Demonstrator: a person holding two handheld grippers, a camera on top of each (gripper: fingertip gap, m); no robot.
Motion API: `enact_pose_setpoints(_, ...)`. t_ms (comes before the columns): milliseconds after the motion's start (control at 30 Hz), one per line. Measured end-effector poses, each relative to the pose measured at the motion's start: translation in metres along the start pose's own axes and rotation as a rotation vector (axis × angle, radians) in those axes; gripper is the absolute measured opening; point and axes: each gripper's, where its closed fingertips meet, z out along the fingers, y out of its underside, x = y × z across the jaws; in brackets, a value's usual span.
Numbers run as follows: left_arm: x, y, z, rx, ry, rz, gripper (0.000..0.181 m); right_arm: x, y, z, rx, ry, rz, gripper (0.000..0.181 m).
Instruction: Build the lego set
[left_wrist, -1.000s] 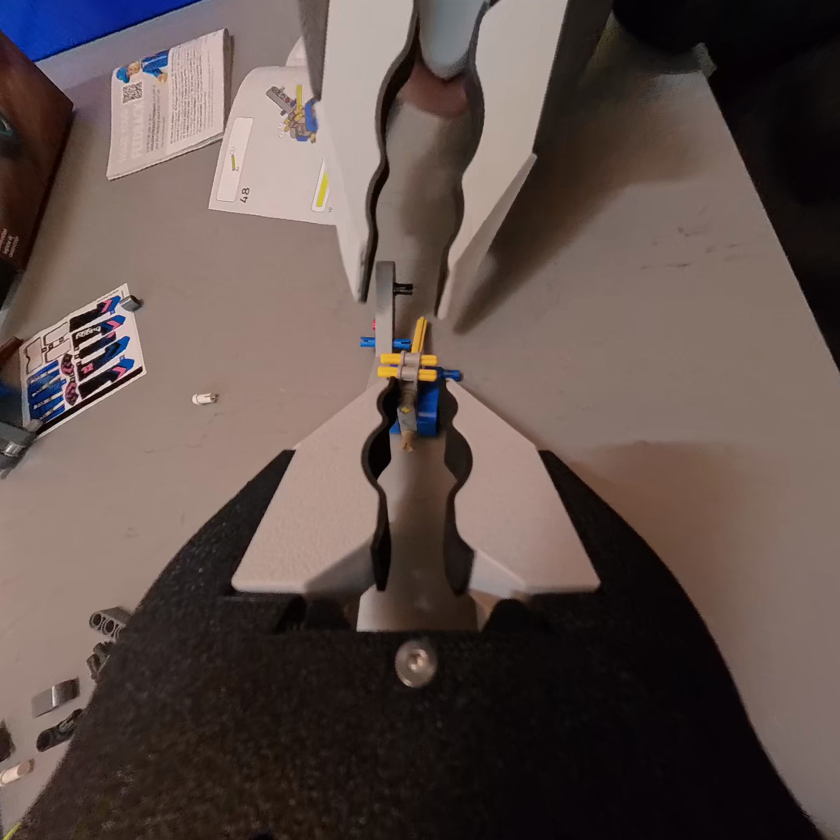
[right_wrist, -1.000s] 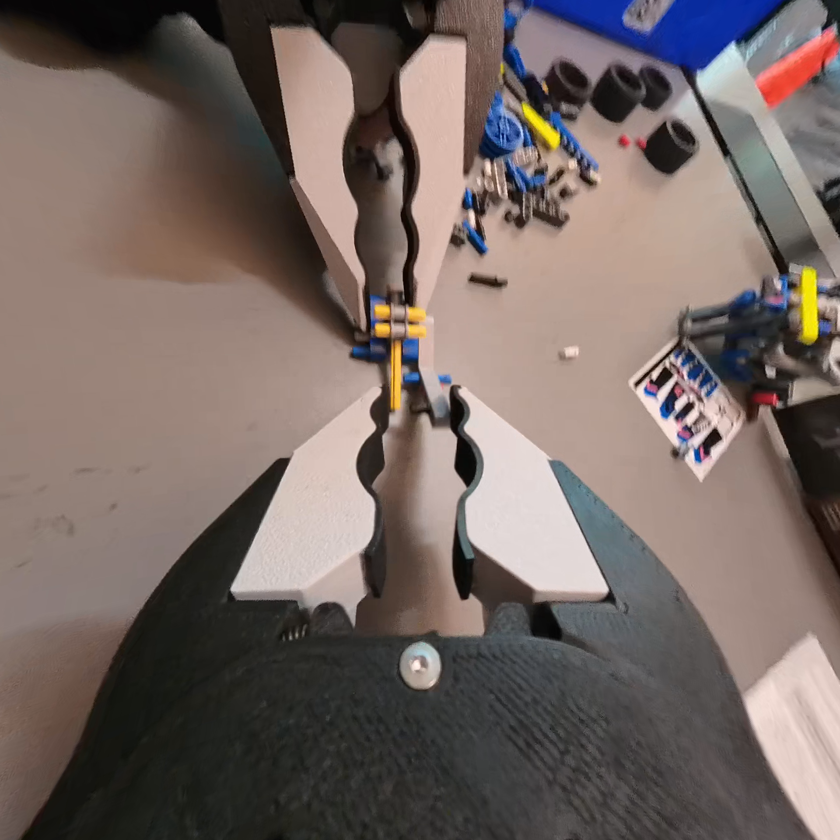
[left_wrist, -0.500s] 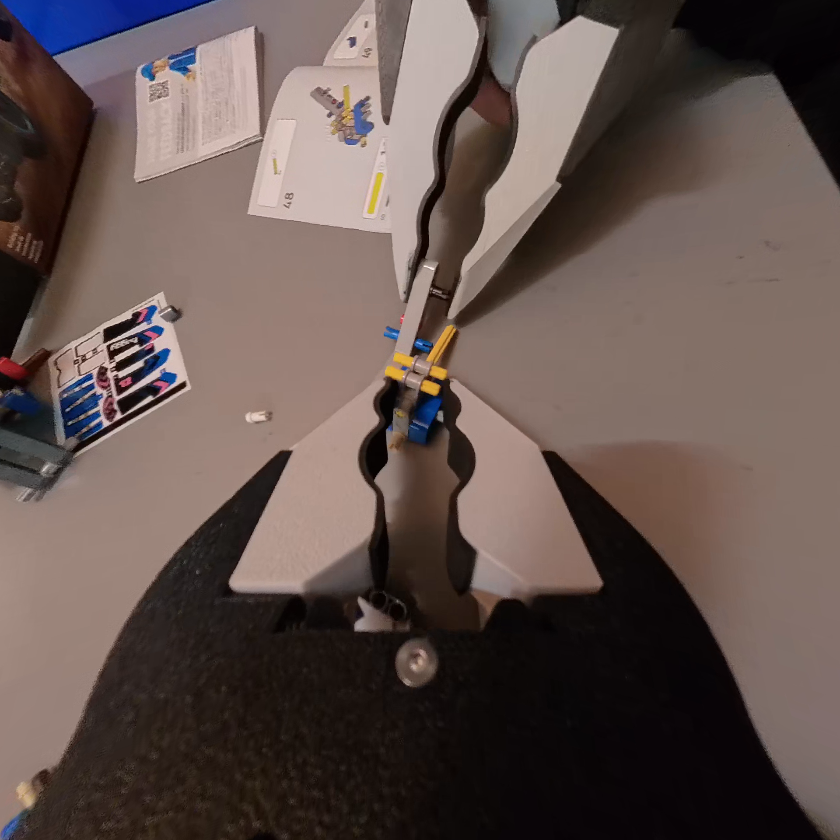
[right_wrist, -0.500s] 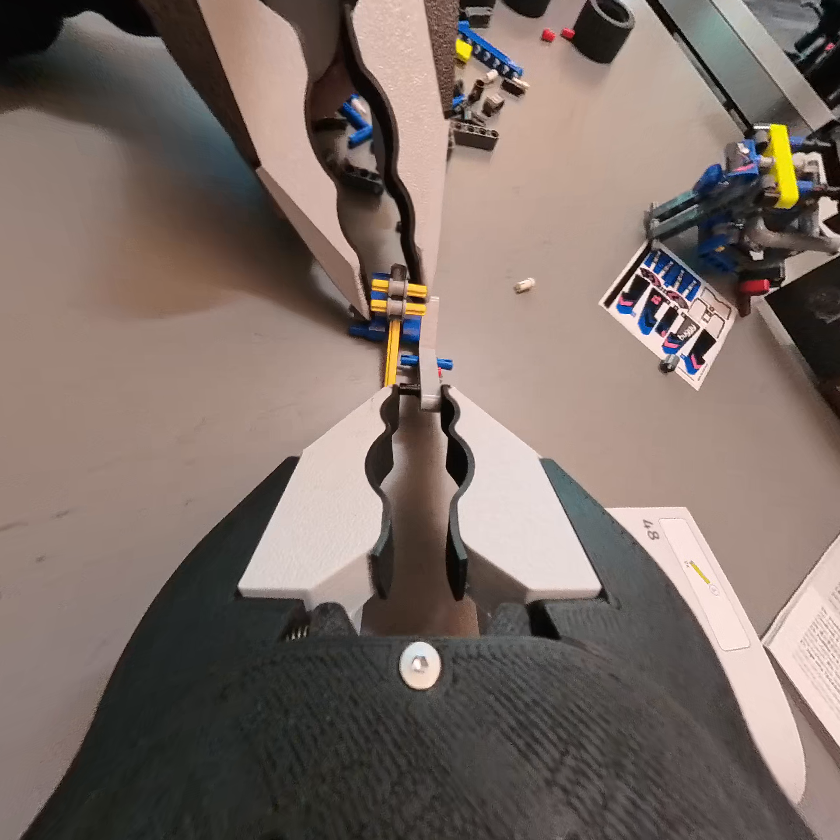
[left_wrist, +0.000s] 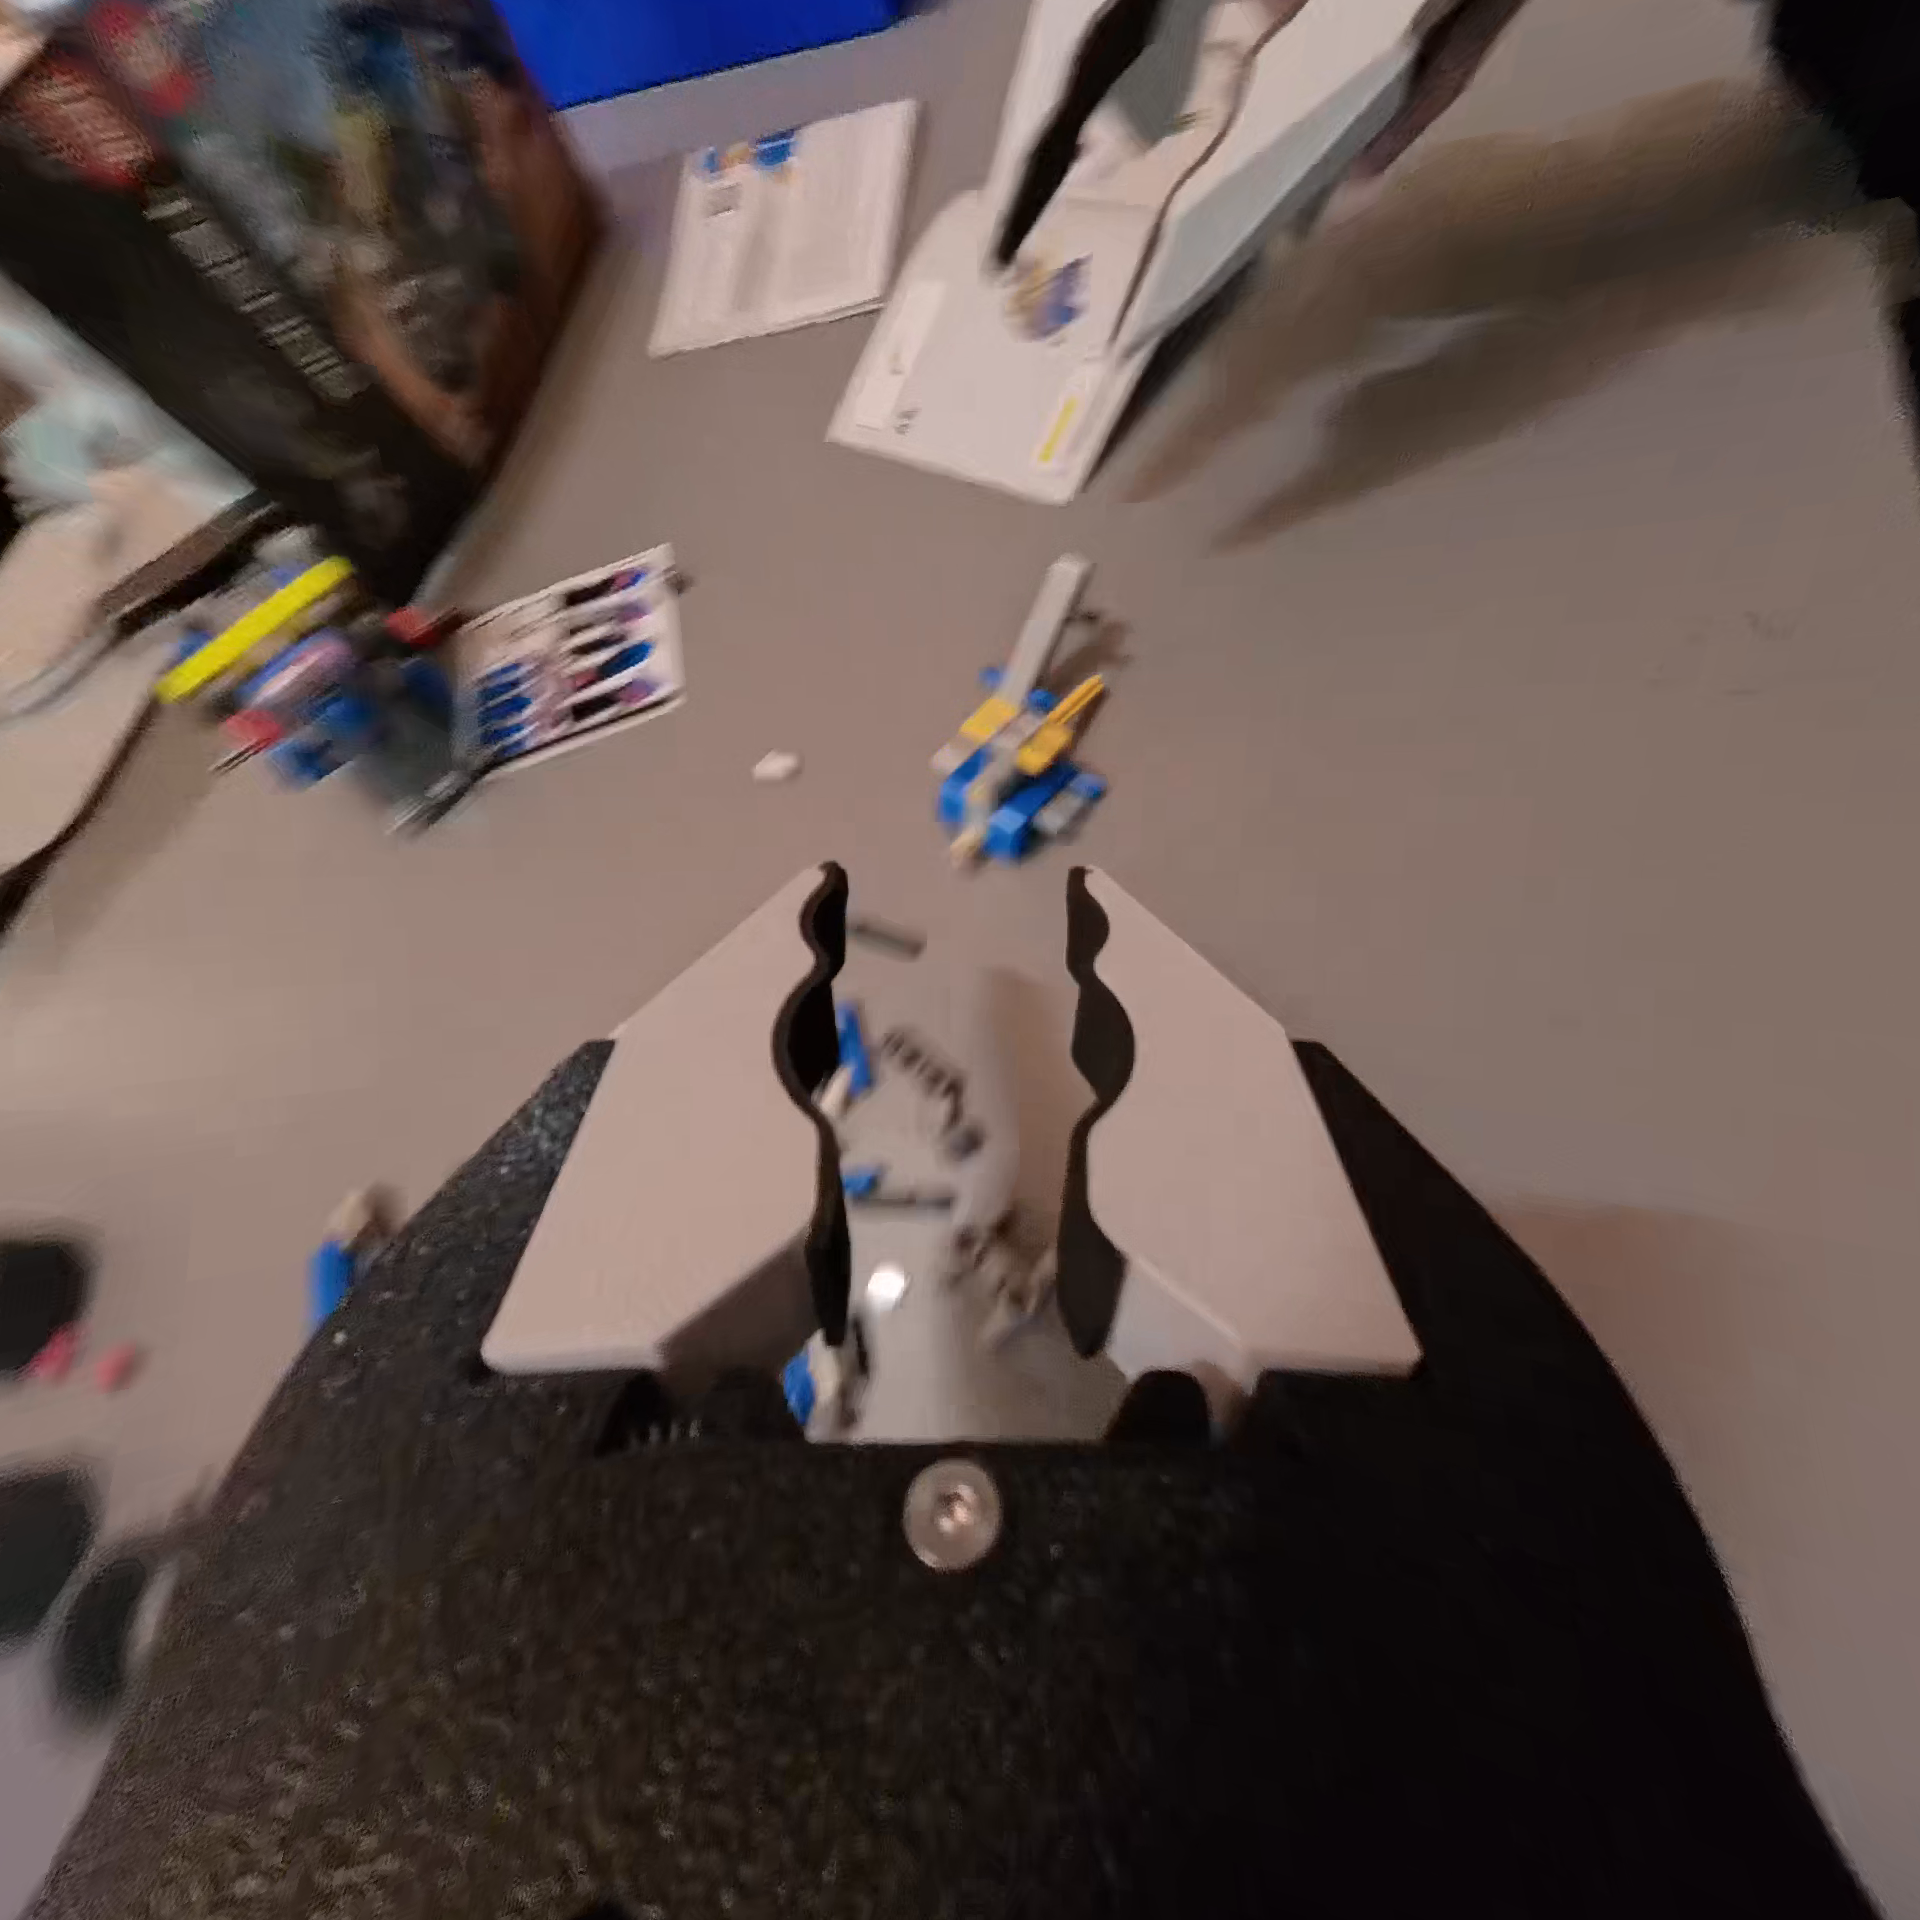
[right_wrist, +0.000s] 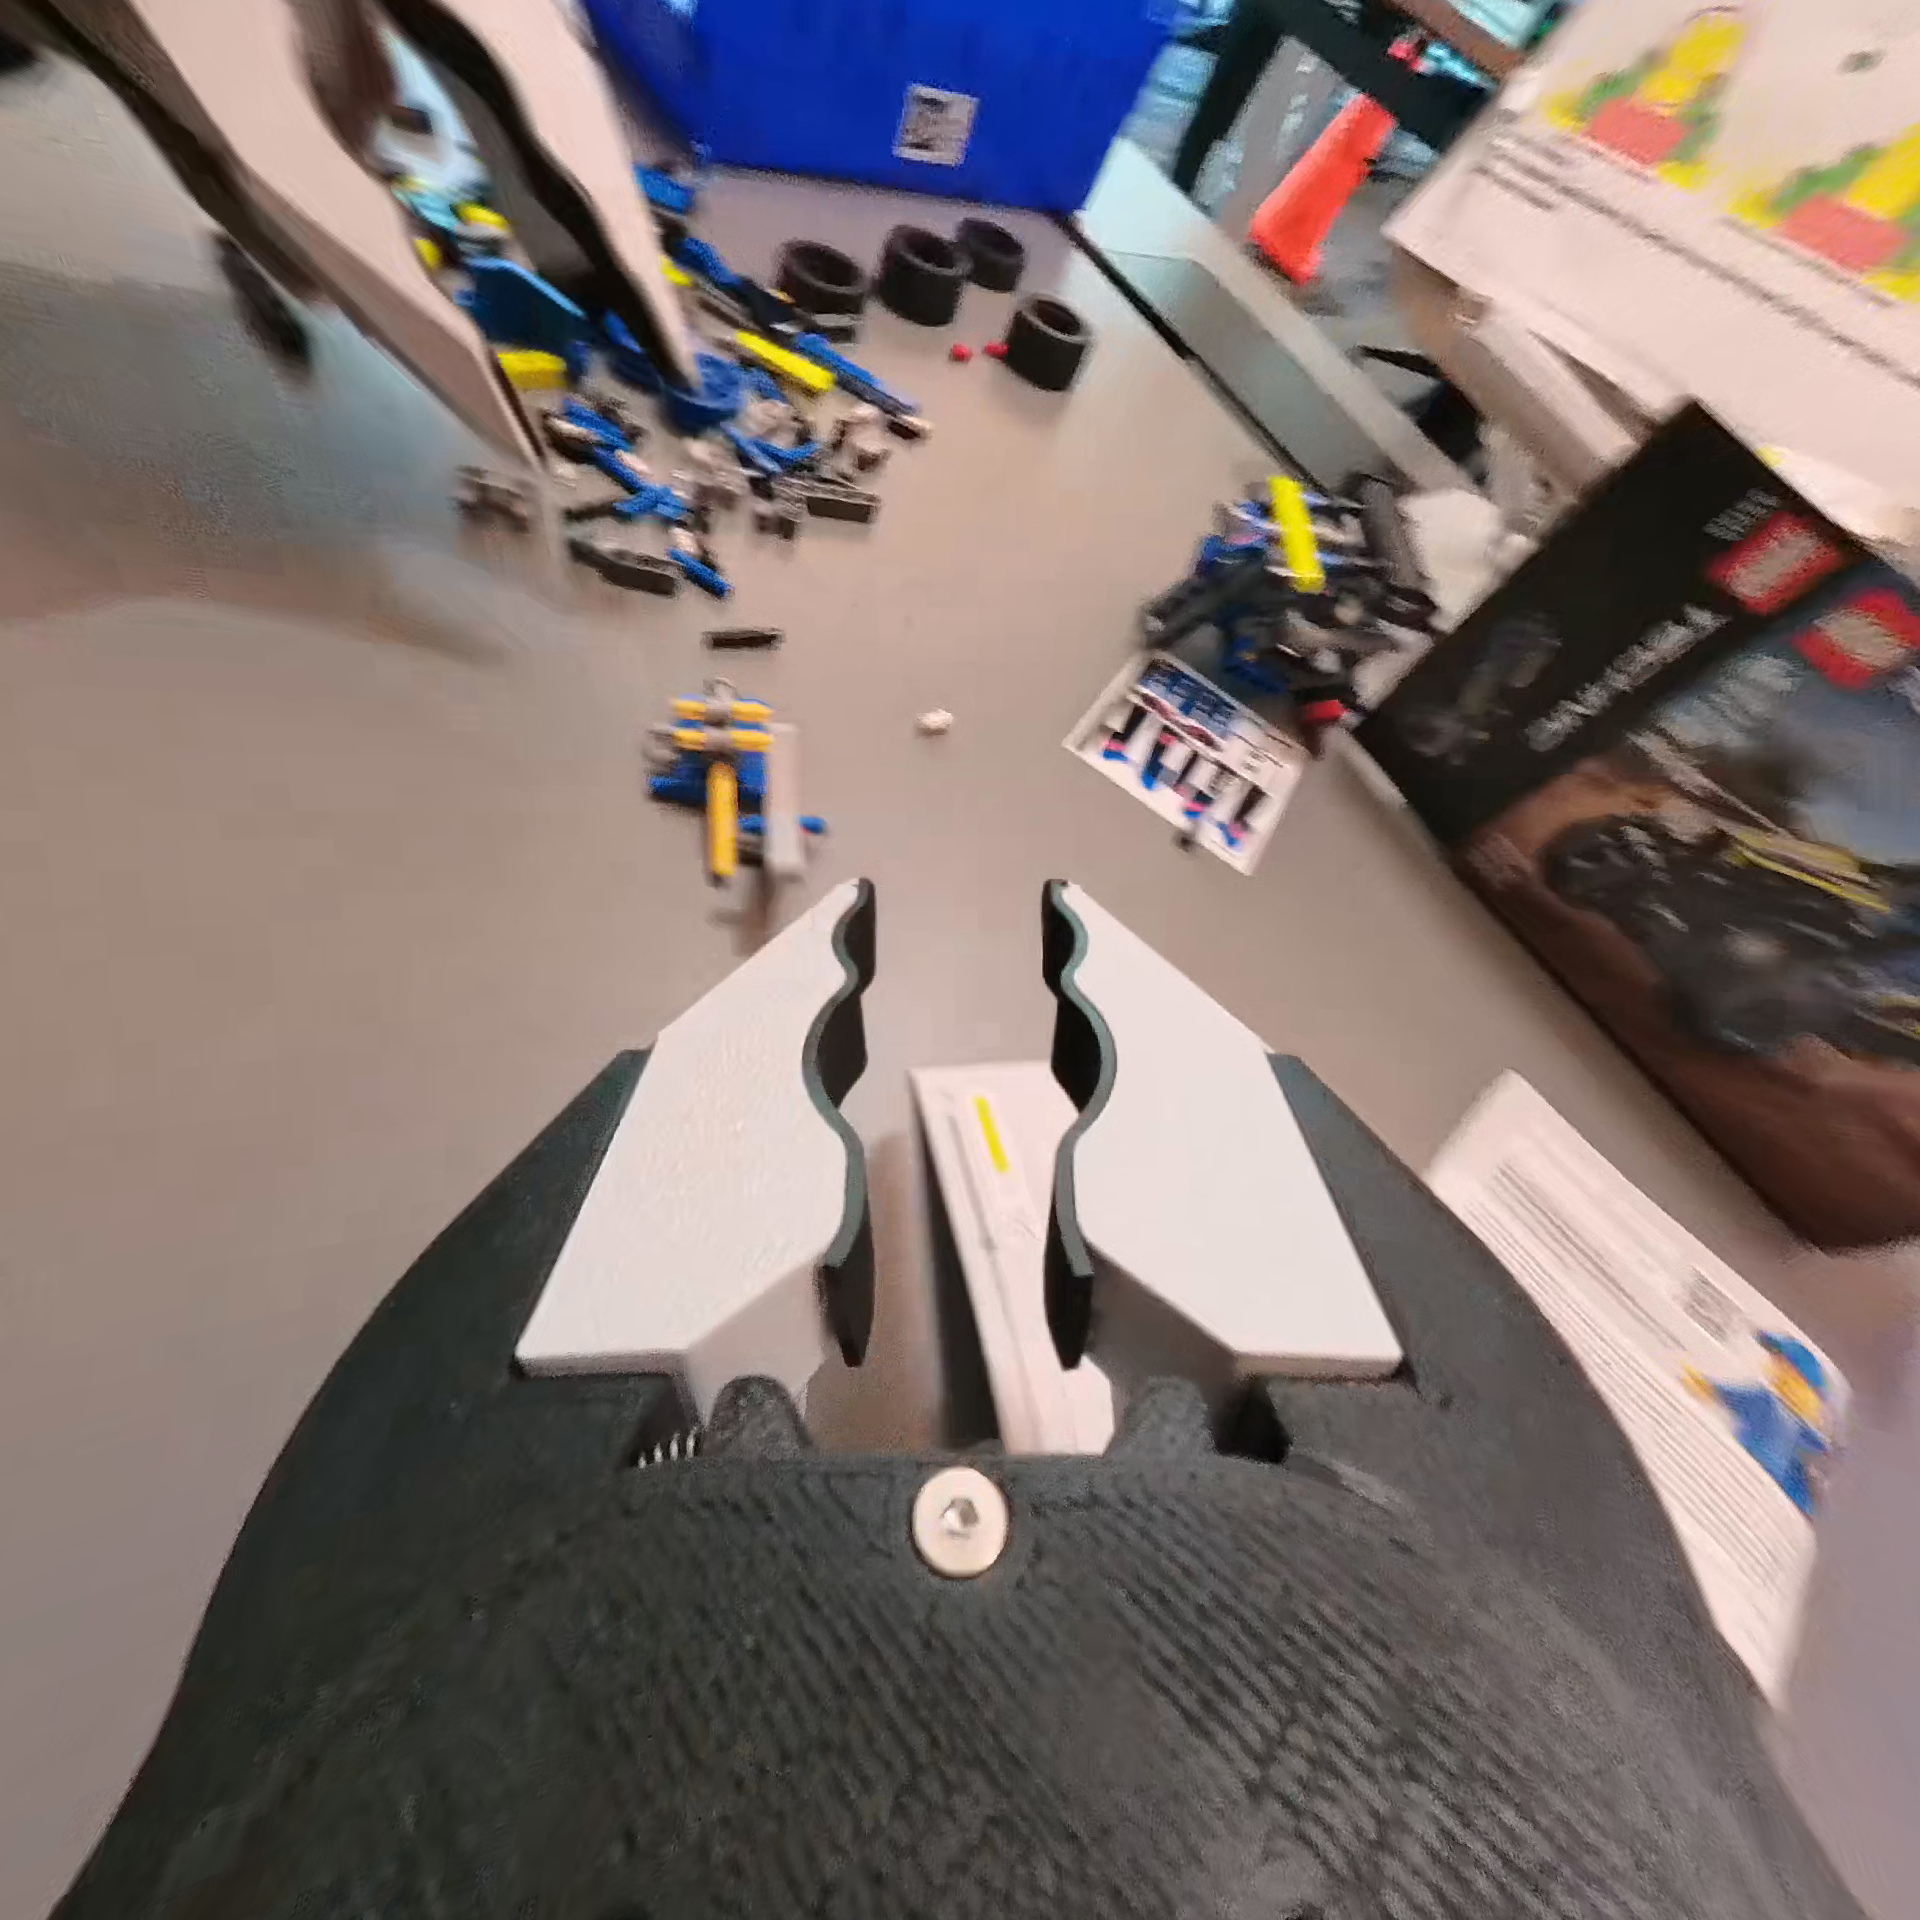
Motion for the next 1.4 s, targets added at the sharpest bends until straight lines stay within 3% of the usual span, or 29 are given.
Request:
enact_pose_setpoints(167,-0.076,0.074,-0.089,-0.228,-0.402,-0.216,0.03,0.049,0.034,-0.029,-0.1,0.171,0.012,0.028)
enact_pose_setpoints(300,-0.107,0.125,-0.143,-0.331,-0.573,-0.38,0.027,0.067,0.043,-0.044,-0.098,0.234,0.045,0.026)
enact_pose_setpoints(367,-0.114,0.14,-0.155,-0.358,-0.582,-0.406,0.028,0.066,0.049,-0.049,-0.106,0.236,0.043,0.025)
enact_pose_setpoints(500,-0.114,0.144,-0.145,-0.357,-0.476,-0.397,0.023,0.055,0.064,-0.057,-0.14,0.218,0.049,0.025)
enact_pose_setpoints(700,-0.111,0.158,-0.097,-0.453,-0.26,-0.483,0.015,0.045,0.084,-0.062,-0.198,0.214,0.077,0.027)
enact_pose_setpoints(1033,-0.111,0.166,-0.089,-0.464,-0.185,-0.559,0.009,0.051,0.104,-0.081,-0.232,0.254,0.124,0.028)
enact_pose_setpoints(1167,-0.109,0.167,-0.089,-0.484,-0.195,-0.509,0.004,0.057,0.105,-0.083,-0.213,0.267,0.137,0.027)
enact_pose_setpoints(1300,-0.113,0.142,-0.095,-0.428,-0.259,-0.427,0.004,0.062,0.107,-0.092,-0.203,0.281,0.15,0.027)
enact_pose_setpoints(1400,-0.107,0.09,-0.099,-0.325,-0.296,-0.365,0.004,0.05,0.105,-0.102,-0.179,0.194,0.122,0.029)
